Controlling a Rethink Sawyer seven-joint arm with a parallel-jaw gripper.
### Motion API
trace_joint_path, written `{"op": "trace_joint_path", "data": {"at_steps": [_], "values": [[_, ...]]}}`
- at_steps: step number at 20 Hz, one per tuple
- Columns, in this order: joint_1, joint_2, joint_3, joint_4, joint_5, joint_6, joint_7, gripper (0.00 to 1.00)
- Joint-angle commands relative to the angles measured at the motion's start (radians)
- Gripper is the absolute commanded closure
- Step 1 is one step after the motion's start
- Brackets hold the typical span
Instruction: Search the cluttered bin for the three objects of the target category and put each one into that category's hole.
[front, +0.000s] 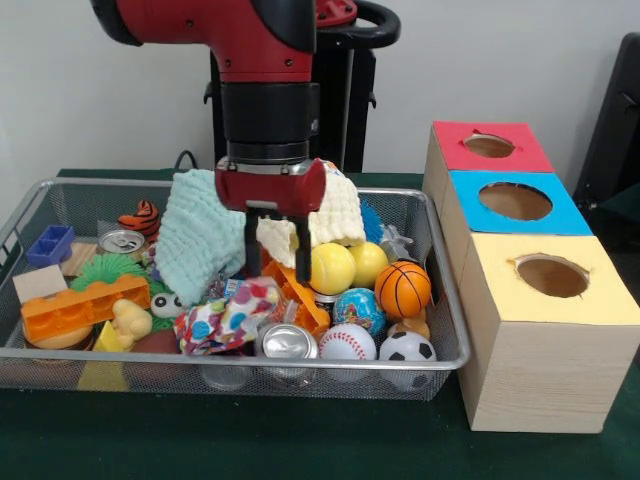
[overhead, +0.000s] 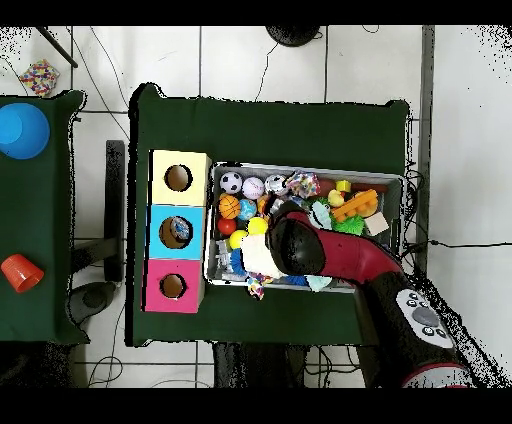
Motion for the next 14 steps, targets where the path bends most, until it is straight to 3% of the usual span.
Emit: {"op": "trace_joint_path", "data": {"at_steps": [1, 4, 8, 14], "values": [[-0.012, -0.027, 0.098, 0.05, 0.043, 0.163, 0.058, 0.0], [0.014, -0.021, 0.04, 0.012, 0.027, 0.208, 0.035, 0.0], [0.054, 0.017, -0.041, -0.025, -0.006, 0.193, 0.048, 0.0], [0.167, 0.02, -0.213, -0.077, -0.019, 0.197, 0.102, 0.0]]}}
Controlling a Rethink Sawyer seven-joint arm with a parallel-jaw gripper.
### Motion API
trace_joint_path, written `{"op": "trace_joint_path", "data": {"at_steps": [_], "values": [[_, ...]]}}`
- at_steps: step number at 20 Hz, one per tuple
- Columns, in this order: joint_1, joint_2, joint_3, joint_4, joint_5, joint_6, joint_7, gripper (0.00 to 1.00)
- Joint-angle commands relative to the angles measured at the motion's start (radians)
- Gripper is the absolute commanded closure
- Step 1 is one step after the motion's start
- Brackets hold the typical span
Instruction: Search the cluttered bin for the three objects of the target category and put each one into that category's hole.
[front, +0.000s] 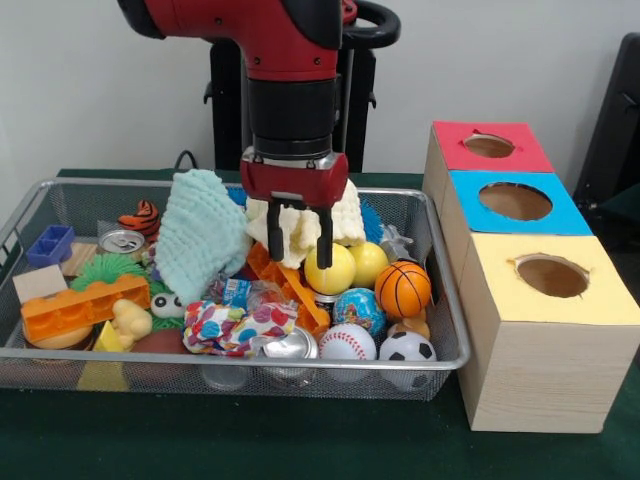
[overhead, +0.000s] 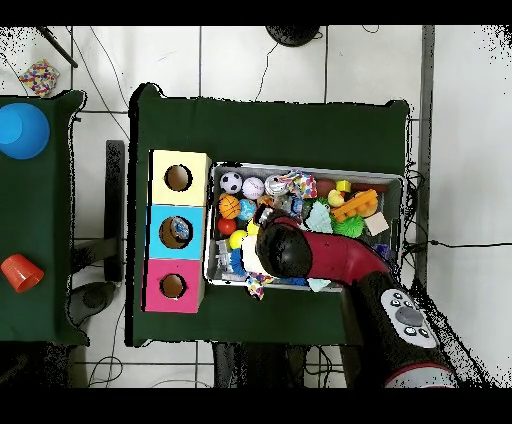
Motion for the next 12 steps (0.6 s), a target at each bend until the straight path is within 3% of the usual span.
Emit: {"op": "trace_joint_path", "data": {"at_steps": [1, 12], "values": [[0.11, 0.031, -0.182, -0.088, -0.017, 0.103, 0.111, 0.0], [0.324, 0.004, -0.43, -0.069, 0.089, 0.044, 0.246, 0.0]]}}
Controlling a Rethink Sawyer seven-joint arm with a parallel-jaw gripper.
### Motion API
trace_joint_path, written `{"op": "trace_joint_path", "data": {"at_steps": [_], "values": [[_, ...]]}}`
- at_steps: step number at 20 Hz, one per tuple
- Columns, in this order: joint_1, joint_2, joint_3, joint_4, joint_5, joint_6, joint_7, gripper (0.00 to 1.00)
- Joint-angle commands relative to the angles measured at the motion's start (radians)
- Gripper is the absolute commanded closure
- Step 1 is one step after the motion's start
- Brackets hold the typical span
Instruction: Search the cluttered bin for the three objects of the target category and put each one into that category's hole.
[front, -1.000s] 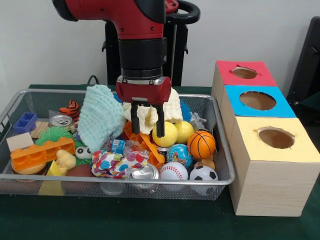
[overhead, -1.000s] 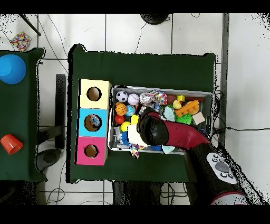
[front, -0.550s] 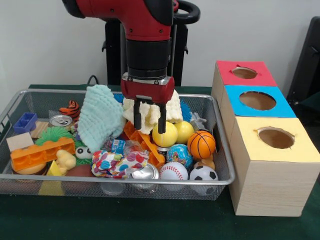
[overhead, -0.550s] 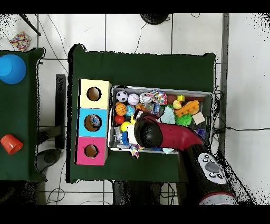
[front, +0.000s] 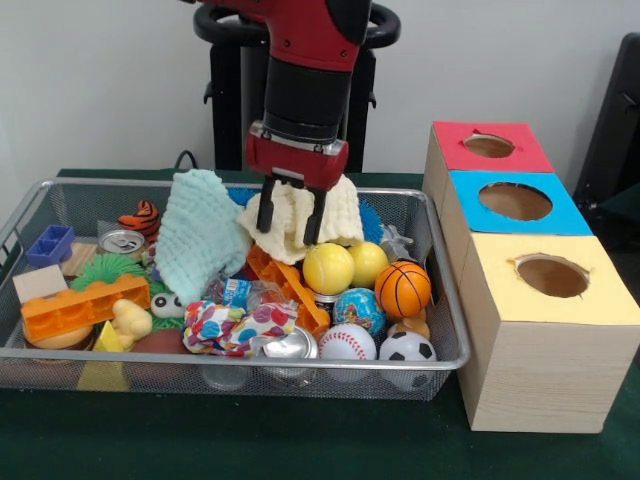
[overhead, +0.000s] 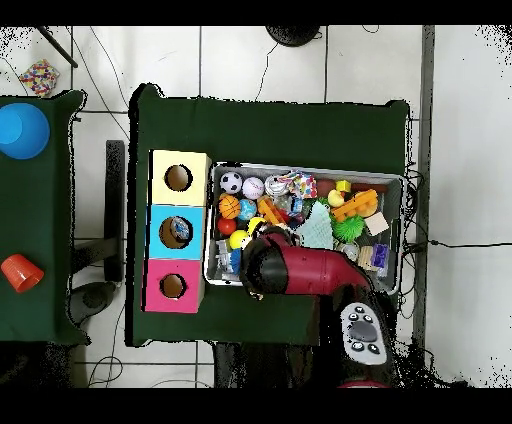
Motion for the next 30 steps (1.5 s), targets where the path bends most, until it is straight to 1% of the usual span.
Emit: {"op": "trace_joint_path", "data": {"at_steps": [1, 3, 4, 7, 8, 10, 14, 20, 22, 24, 25, 27, 30], "values": [[0.105, 0.001, -0.18, -0.051, 0.086, 0.027, 0.257, 0.0], [0.118, -0.004, -0.195, -0.035, 0.107, -0.006, 0.258, 0.0], [0.116, -0.005, -0.19, -0.034, 0.114, -0.018, 0.249, 0.0], [0.061, -0.003, -0.133, -0.067, 0.083, -0.027, 0.152, 0.0], [0.05, 0.003, -0.121, -0.078, 0.081, -0.025, 0.137, 0.0], [0.055, 0.011, -0.128, -0.088, 0.077, -0.038, 0.135, 0.0], [0.08, 0.022, -0.159, -0.086, 0.073, -0.098, 0.158, 0.0], [0.067, 0.021, -0.15, -0.098, 0.07, -0.12, 0.142, 0.0], [0.034, 0.017, -0.108, -0.09, 0.072, -0.126, 0.135, 0.0], [-0.045, 0.007, -0.008, -0.054, 0.077, -0.122, 0.125, 0.0], [-0.076, 0.003, 0.029, -0.044, 0.074, -0.12, 0.116, 0.0], [-0.111, 0.001, 0.07, -0.032, 0.076, -0.111, 0.112, 0.0], [-0.139, 0.003, 0.101, -0.021, 0.08, -0.099, 0.115, 0.0]]}}
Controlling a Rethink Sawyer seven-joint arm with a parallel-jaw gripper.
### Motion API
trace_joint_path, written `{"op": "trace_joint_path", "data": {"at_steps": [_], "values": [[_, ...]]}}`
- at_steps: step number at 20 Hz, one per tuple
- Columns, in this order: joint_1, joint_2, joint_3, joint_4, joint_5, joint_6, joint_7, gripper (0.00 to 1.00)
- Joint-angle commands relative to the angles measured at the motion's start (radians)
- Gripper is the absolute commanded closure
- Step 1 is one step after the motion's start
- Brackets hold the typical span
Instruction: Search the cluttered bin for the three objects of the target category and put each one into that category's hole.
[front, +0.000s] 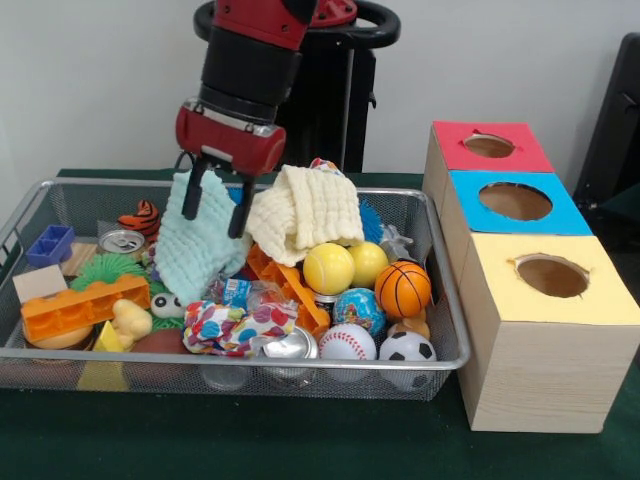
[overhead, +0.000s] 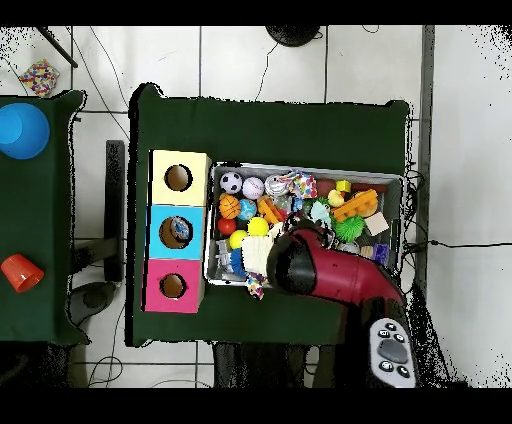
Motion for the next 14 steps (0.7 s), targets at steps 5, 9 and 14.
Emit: {"op": "trace_joint_path", "data": {"at_steps": [5, 9, 14], "values": [[-0.139, 0.018, 0.233, 0.016, 0.043, 0.011, 0.117, 0.0], [-0.183, 0.029, 0.281, 0.033, 0.042, 0.012, 0.117, 0.0], [-0.18, 0.031, 0.281, 0.043, 0.035, 0.01, 0.125, 0.0]]}}
